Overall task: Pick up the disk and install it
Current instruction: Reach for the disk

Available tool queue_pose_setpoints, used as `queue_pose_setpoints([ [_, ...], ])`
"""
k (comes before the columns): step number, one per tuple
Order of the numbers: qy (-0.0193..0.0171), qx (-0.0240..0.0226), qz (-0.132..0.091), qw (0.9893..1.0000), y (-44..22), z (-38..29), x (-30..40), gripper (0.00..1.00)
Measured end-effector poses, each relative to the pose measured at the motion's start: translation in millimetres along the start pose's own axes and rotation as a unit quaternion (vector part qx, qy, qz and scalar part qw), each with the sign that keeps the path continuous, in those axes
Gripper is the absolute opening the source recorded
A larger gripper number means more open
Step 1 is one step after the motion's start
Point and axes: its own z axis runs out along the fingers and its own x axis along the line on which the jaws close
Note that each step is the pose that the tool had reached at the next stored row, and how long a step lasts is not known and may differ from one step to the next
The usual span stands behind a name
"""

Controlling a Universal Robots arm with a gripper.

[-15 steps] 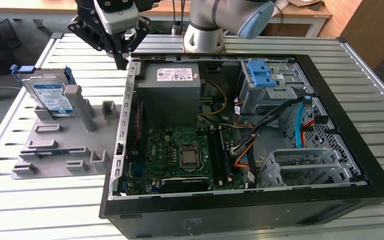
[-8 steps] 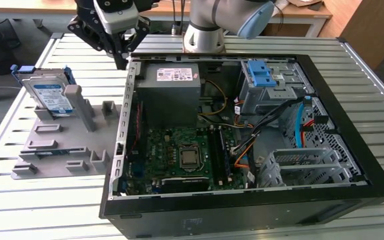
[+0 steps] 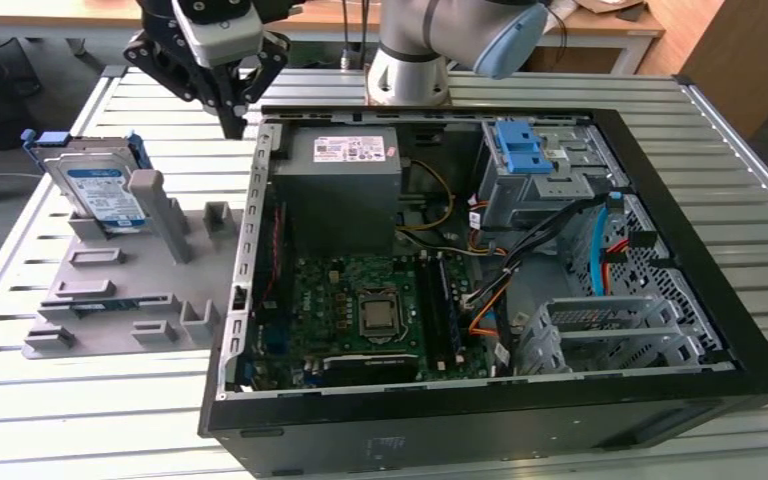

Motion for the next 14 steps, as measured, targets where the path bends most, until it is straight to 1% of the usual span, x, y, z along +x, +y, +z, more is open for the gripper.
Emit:
queue_pose_setpoints([
  [5, 0.0001, 0.0000, 0.000, 1.0000, 4.4, 0.4, 4.6, 0.11],
  [14, 0.0012, 0.0001, 0.000, 1.0000, 6.1, 1.4, 13.4, 0.11],
])
